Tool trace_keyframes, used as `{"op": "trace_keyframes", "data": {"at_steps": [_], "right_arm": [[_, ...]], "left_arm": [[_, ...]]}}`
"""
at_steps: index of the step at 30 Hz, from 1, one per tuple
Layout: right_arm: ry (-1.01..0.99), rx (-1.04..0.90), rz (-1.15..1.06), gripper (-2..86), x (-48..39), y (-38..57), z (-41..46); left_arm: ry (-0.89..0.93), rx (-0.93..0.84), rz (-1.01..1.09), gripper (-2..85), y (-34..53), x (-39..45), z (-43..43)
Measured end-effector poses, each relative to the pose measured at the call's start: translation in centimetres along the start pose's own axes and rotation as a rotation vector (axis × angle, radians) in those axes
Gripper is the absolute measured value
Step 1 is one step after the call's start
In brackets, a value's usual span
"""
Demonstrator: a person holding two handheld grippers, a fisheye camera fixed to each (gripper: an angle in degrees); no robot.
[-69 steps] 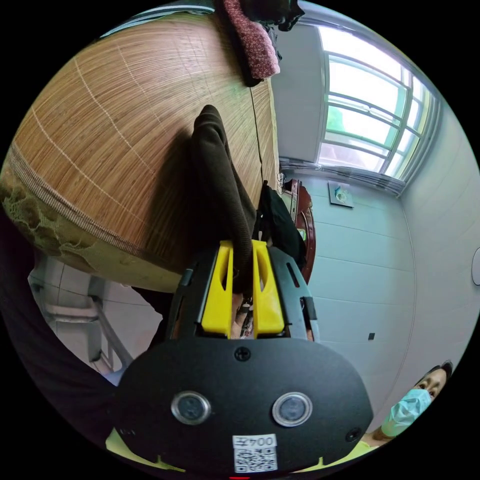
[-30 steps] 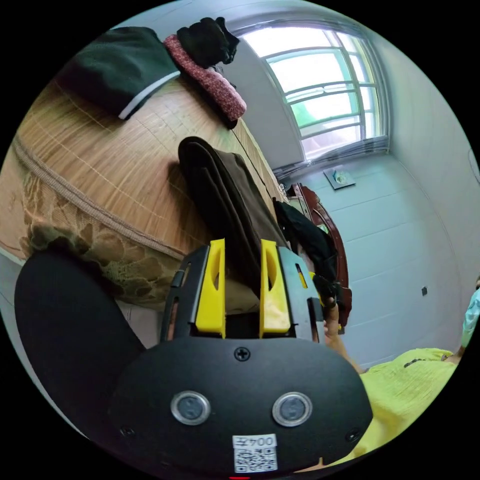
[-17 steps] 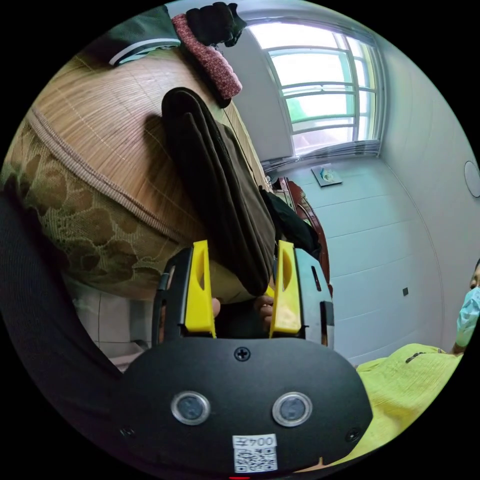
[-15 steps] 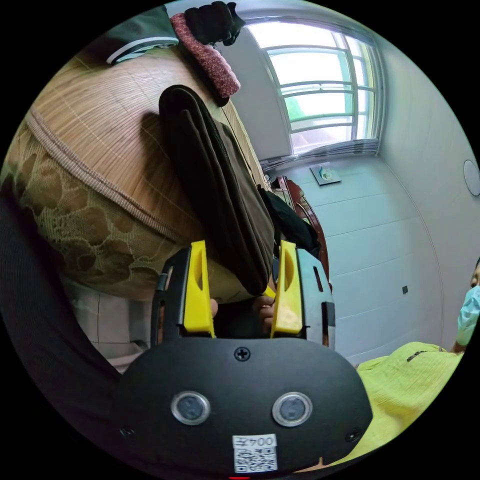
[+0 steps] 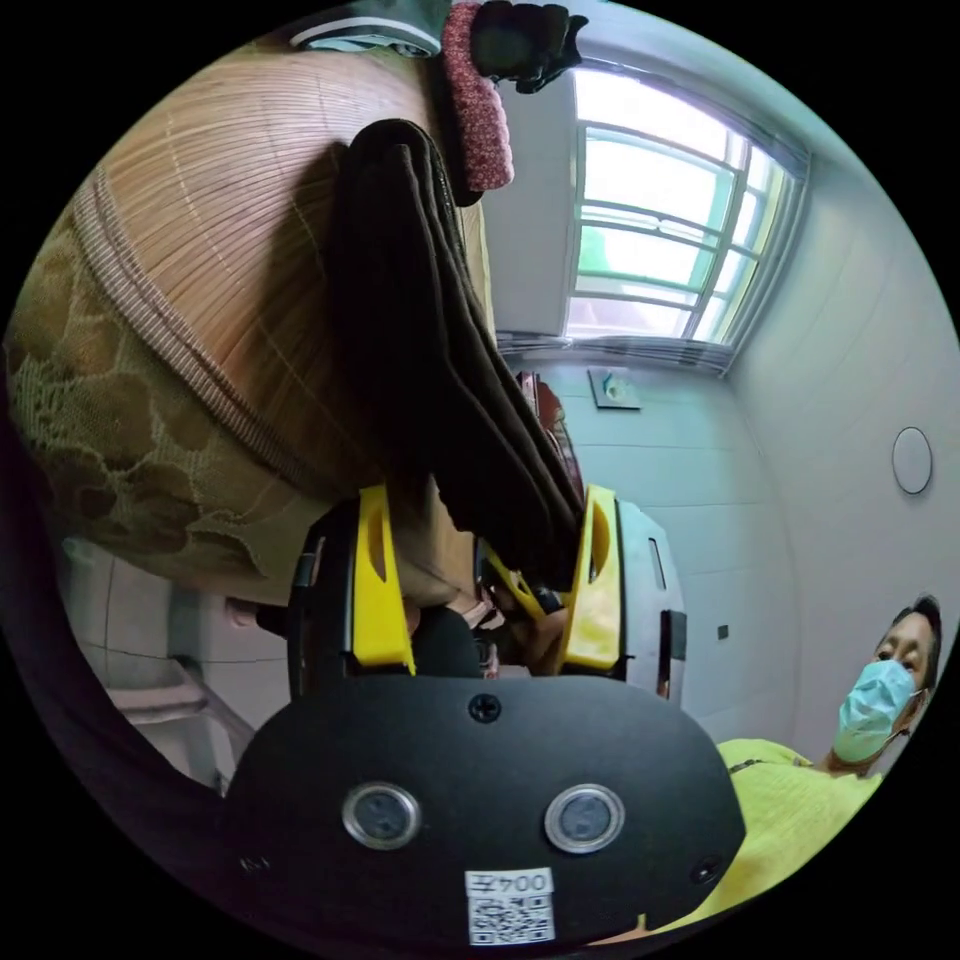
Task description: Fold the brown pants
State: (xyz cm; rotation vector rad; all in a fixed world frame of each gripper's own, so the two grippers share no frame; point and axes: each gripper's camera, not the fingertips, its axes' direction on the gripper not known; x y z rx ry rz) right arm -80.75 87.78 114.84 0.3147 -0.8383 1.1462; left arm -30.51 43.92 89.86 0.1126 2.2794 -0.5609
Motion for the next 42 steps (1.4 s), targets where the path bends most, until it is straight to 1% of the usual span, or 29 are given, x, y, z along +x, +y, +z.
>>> {"op": "trace_keyframes", "data": {"at_steps": [2, 4, 6, 7, 8, 9, 11, 12, 14, 16, 17, 21, 24, 28, 33, 35, 42], "right_arm": [[0.018, -0.017, -0.007, 11.0, 0.4, 0.0, 0.7], [0.065, -0.032, -0.047, 11.2, 0.8, 0.0, 1.4], [0.118, -0.061, -0.105, 11.7, 1.2, -0.3, 2.2], [0.148, -0.095, -0.175, 12.1, 1.2, -0.5, 2.6], [0.195, -0.160, -0.248, 12.0, 1.0, -0.8, 2.7], [0.222, -0.204, -0.283, 12.0, 0.9, -0.9, 2.6], [0.246, -0.373, -0.450, 9.9, 0.4, -0.9, 0.8], [0.242, -0.390, -0.482, 9.7, 0.2, -1.0, -0.2], [0.206, -0.297, -0.553, 9.9, -1.4, -3.0, -5.2], [0.180, -0.200, -0.590, 12.3, -3.1, -5.8, -8.8], [0.165, -0.162, -0.591, 14.7, -4.1, -7.9, -10.3], [0.155, -0.185, -0.577, 18.1, -5.6, -14.4, -10.6], [0.170, -0.236, -0.563, 19.5, -6.5, -19.0, -7.8], [0.191, -0.281, -0.540, 20.2, -7.5, -24.8, -2.7], [0.231, -0.373, -0.484, 20.8, -8.2, -30.4, 3.6], [0.218, -0.424, -0.473, 20.7, -9.0, -32.6, 6.0], [0.209, -0.495, -0.469, 18.1, -10.9, -37.6, 10.0]], "left_arm": [[0.016, 0.008, 0.000, 24.9, -0.6, 0.1, 0.1], [0.015, -0.025, -0.003, 24.9, -1.5, 0.0, 1.0], [-0.040, -0.061, -0.008, 23.8, -2.2, -0.5, 1.8], [-0.099, -0.109, -0.001, 22.2, -2.5, -1.0, 2.4], [-0.109, -0.131, -0.003, 21.3, -2.7, -1.4, 2.5], [-0.103, -0.127, -0.026, 19.6, -2.7, -2.2, 2.4], [-0.068, -0.077, -0.040, 17.8, -2.4, -3.1, 1.8], [-0.060, -0.051, -0.043, 17.1, -2.2, -3.4, 1.5], [-0.076, -0.017, -0.039, 16.0, -2.0, -3.5, 1.2], [-0.102, 0.007, -0.040, 15.3, -2.2, -2.9, 0.6], [-0.109, -0.001, -0.040, 15.2, -2.4, -2.7, 0.4], [-0.159, -0.082, 0.009, 14.4, -5.5, -1.9, -3.4], [-0.150, -0.096, 0.000, 13.2, -8.6, -2.9, -8.2], [-0.186, -0.042, 0.000, 12.4, -11.3, -3.7, -13.6], [-0.211, -0.026, 0.011, 12.1, -11.4, -3.9, -14.1], [-0.220, -0.017, 0.005, 12.0, -11.5, -4.1, -14.4], [-0.247, -0.014, 0.023, 11.5, -11.9, -4.3, -15.5]]}}
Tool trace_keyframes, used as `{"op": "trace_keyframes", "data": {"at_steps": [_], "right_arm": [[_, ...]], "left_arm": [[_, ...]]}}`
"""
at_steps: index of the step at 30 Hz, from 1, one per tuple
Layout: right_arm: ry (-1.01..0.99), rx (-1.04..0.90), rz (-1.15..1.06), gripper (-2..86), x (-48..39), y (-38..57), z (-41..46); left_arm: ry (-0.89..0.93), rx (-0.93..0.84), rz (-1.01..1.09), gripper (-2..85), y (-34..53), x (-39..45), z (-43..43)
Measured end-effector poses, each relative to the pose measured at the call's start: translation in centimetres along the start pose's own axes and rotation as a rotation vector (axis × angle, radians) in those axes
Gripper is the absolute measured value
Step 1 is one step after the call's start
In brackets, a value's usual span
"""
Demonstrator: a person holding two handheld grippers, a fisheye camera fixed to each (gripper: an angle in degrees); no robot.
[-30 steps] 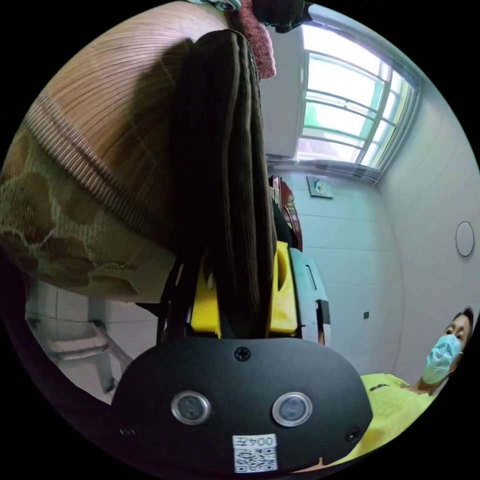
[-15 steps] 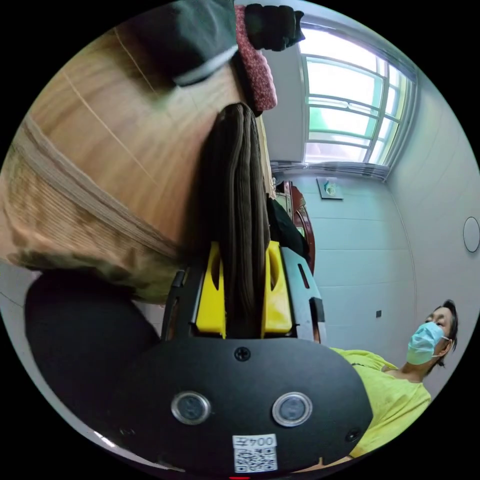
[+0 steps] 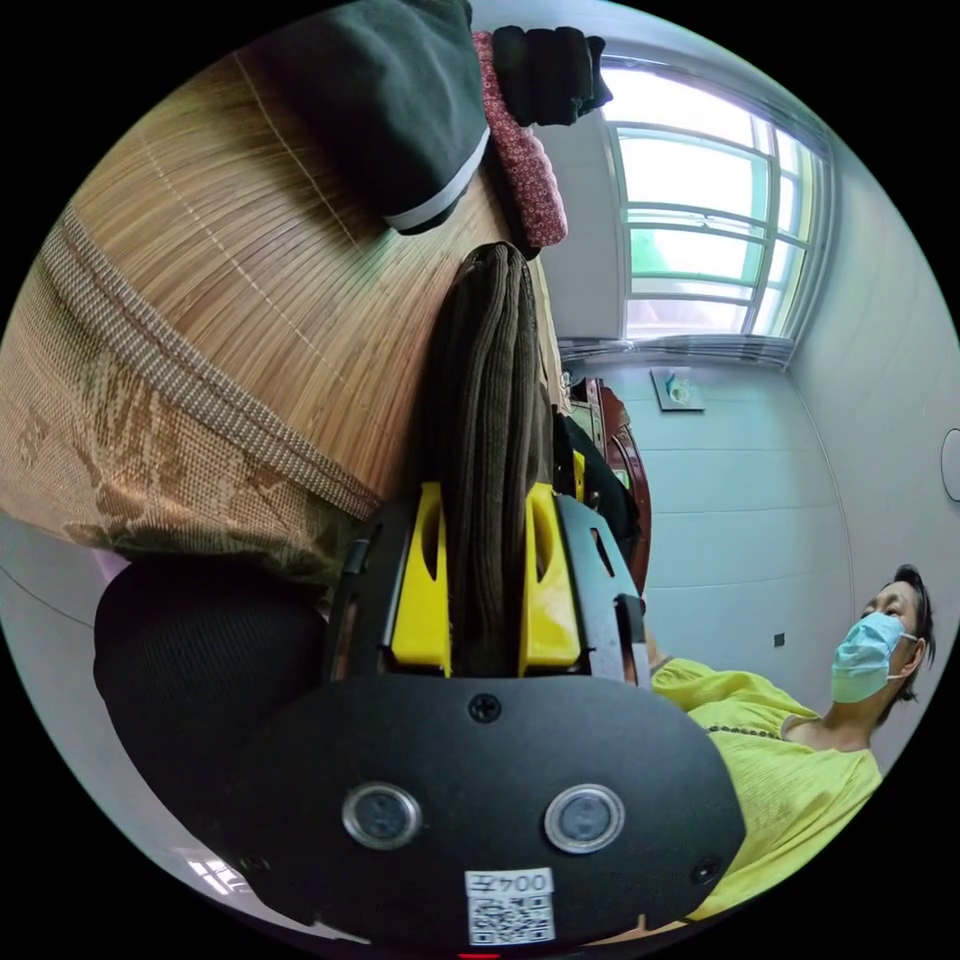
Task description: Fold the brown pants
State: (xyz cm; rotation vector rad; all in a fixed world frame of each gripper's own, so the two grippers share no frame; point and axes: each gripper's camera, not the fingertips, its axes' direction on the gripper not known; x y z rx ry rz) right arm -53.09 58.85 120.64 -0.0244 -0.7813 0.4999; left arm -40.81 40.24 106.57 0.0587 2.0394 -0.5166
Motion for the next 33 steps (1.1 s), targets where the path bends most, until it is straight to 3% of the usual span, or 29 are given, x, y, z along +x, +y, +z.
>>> {"op": "trace_keyframes", "data": {"at_steps": [6, 10, 15, 22, 26, 33], "right_arm": [[0.036, -0.107, -0.079, 16.5, -2.2, -4.8, 2.9], [0.136, -0.161, -0.125, 9.2, -3.5, -7.3, 6.0], [0.258, 0.040, -0.210, 7.7, -8.3, -6.3, 5.6], [0.472, 0.030, -0.465, 7.6, -25.8, -6.5, 7.6], [0.415, 0.063, -0.555, 7.6, -35.5, -10.5, 8.8], [0.320, 0.127, -0.714, 7.6, -48.9, -20.2, 15.5]], "left_arm": [[-0.021, -0.002, 0.025, 11.3, -0.2, -0.5, -0.9], [-0.040, 0.018, 0.036, 11.8, 0.0, -0.7, -1.4], [-0.091, 0.052, 0.103, 11.6, 0.3, 0.1, -2.2], [-0.090, 0.151, 0.266, 11.9, 0.5, 5.0, -6.6], [-0.042, 0.206, 0.322, 11.9, -2.4, 7.7, -12.1], [-0.166, 0.265, 0.524, 11.9, -13.7, 15.1, -27.1]]}}
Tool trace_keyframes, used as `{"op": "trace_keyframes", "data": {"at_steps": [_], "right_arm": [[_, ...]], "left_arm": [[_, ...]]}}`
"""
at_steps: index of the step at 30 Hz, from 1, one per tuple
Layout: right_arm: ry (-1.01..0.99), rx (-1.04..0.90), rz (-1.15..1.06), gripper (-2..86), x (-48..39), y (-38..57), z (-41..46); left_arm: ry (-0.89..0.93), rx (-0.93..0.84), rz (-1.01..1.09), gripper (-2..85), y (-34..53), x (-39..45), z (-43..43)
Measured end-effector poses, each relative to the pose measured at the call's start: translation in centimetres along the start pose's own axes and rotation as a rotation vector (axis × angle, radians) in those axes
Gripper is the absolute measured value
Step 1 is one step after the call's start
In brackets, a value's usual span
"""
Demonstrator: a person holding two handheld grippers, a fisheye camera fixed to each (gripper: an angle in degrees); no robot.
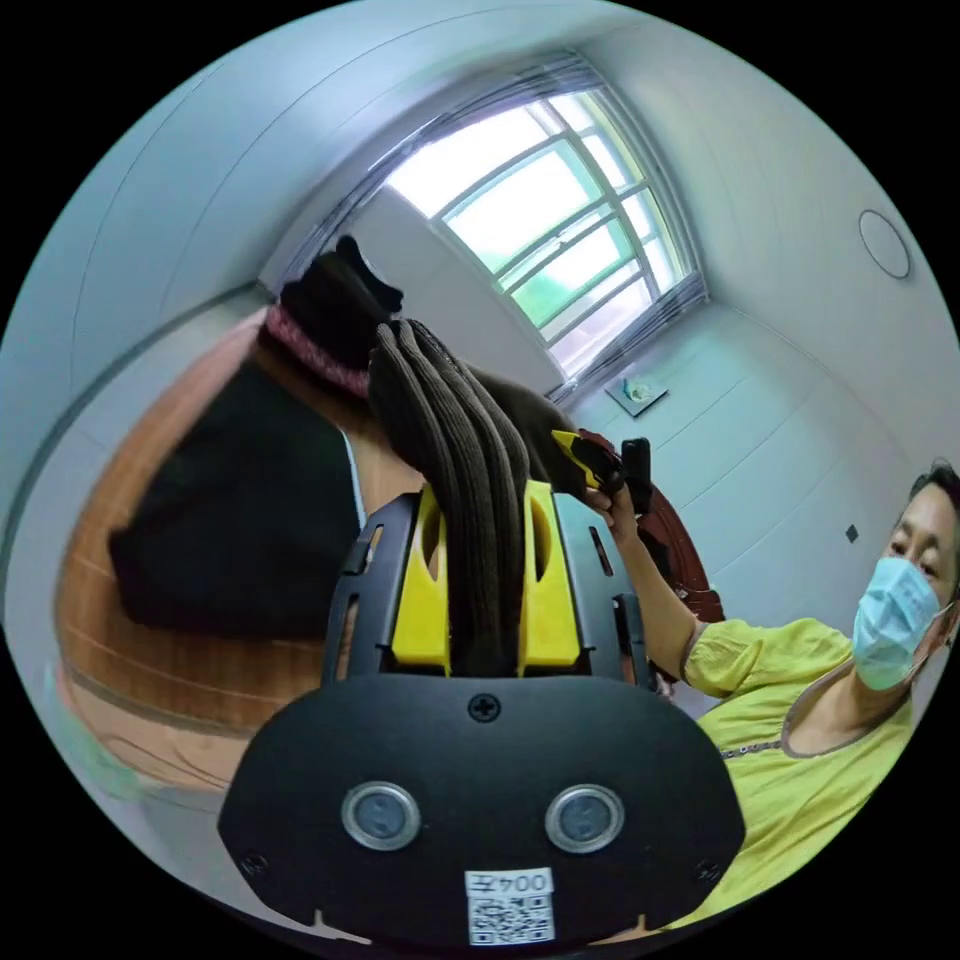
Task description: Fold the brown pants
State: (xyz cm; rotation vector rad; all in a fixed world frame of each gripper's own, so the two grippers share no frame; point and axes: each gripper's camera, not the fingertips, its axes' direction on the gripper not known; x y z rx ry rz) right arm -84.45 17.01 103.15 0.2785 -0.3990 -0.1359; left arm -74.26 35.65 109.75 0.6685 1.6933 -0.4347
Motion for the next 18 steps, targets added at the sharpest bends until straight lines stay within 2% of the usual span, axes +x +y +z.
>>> {"op": "trace_keyframes", "data": {"at_steps": [2, 4, 6, 9, 10, 12, 13, 18], "right_arm": [[-0.015, 0.015, -0.017, 7.6, 0.1, -4.3, 3.6], [-0.038, 0.002, 0.001, 7.6, 2.0, -6.4, 7.5], [-0.065, -0.043, 0.076, 7.7, 6.0, -7.2, 12.6], [-0.035, -0.198, 0.283, 7.6, 14.4, -4.8, 22.4], [-0.014, -0.229, 0.347, 7.6, 16.8, -3.1, 24.8], [-0.153, -0.152, 0.425, 7.5, 19.1, -2.1, 24.7], [-0.181, -0.148, 0.423, 7.4, 19.0, -2.9, 24.3], [-0.046, -0.201, 0.201, 7.2, 12.3, -10.0, 21.0]], "left_arm": [[-0.018, -0.019, 0.018, 11.8, -2.8, -1.9, -1.8], [-0.008, -0.040, -0.043, 11.6, -4.3, -7.4, -2.8], [0.014, -0.045, -0.147, 11.4, -3.4, -13.3, -2.4], [-0.087, -0.134, -0.326, 11.0, 0.2, -22.6, 0.1], [-0.035, -0.078, -0.372, 10.7, 1.7, -24.9, 0.1], [0.093, 0.027, -0.427, 10.4, 2.7, -26.2, -0.6], [0.047, 0.010, -0.385, 10.4, 2.2, -25.2, -0.6], [-0.022, 0.001, -0.298, 11.0, 0.0, -19.0, -0.3]]}}
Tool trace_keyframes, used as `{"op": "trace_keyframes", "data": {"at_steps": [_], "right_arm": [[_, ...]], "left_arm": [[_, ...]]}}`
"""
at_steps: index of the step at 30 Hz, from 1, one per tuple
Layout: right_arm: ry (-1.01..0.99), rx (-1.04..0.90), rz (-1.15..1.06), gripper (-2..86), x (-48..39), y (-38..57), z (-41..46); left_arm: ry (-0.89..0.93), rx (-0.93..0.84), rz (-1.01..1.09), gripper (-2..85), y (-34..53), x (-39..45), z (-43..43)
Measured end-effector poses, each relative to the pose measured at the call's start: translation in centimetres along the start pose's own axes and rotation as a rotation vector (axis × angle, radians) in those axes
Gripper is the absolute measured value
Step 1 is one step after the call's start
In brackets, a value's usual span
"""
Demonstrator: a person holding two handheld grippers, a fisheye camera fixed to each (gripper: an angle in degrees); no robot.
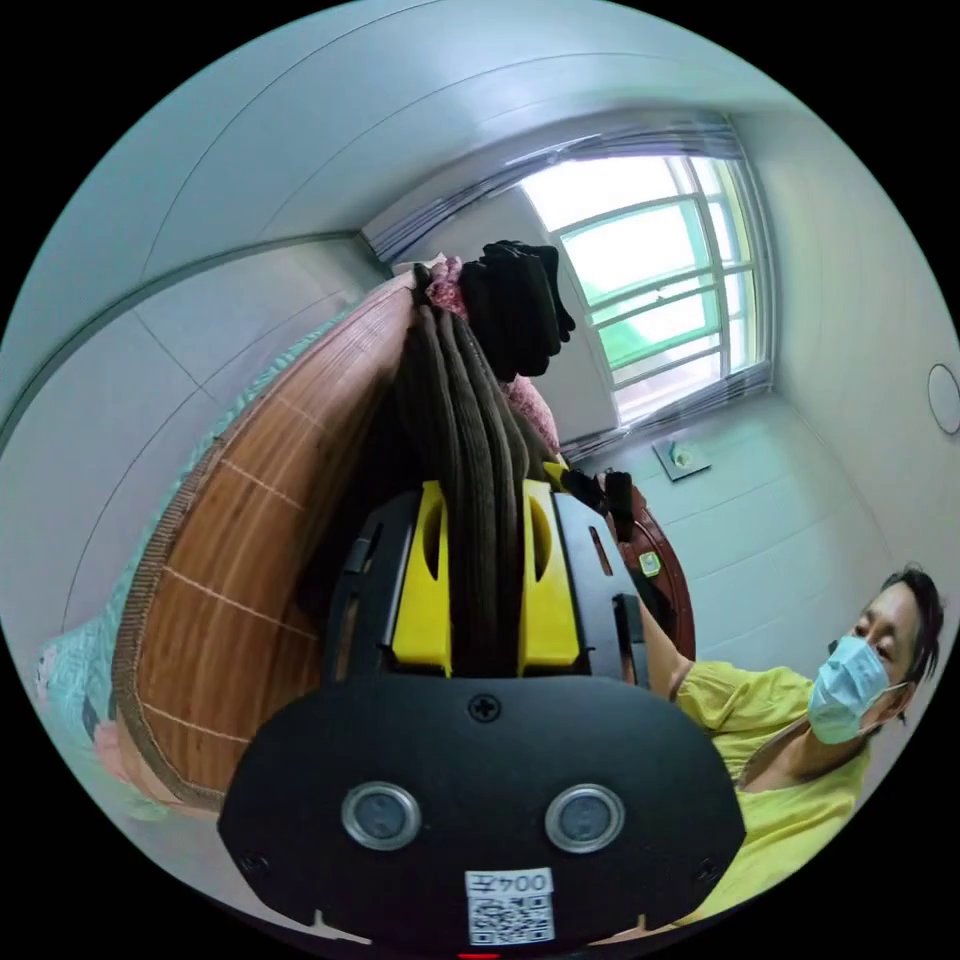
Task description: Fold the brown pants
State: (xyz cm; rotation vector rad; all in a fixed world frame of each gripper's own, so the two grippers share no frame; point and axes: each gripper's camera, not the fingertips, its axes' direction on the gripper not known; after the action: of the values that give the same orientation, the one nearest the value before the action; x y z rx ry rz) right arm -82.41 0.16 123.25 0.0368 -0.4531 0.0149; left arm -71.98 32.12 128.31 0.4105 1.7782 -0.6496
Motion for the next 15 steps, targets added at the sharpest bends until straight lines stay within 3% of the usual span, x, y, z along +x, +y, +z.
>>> {"op": "trace_keyframes", "data": {"at_steps": [3, 7, 9, 13, 15], "right_arm": [[0.064, -0.002, 0.009, 7.4, -2.0, -1.2, -1.4], [0.074, -0.134, 0.225, 8.5, 1.8, -0.7, 1.2], [0.040, -0.050, 0.251, 8.0, 1.4, 0.9, -1.2], [0.288, 0.259, 0.081, 6.6, -6.7, 6.7, -8.1], [0.412, 0.276, -0.070, 6.8, -11.9, 8.7, -6.7]], "left_arm": [[0.071, 0.008, -0.072, 10.9, 1.2, -0.2, 1.1], [0.078, 0.018, -0.204, 9.6, 4.0, -3.8, 1.7], [0.077, 0.098, -0.179, 8.8, 5.1, -2.3, 0.1], [-0.293, 0.336, 0.139, 4.6, 8.2, 8.0, -4.8], [-0.416, 0.373, 0.299, 3.3, 8.9, 12.6, -2.8]]}}
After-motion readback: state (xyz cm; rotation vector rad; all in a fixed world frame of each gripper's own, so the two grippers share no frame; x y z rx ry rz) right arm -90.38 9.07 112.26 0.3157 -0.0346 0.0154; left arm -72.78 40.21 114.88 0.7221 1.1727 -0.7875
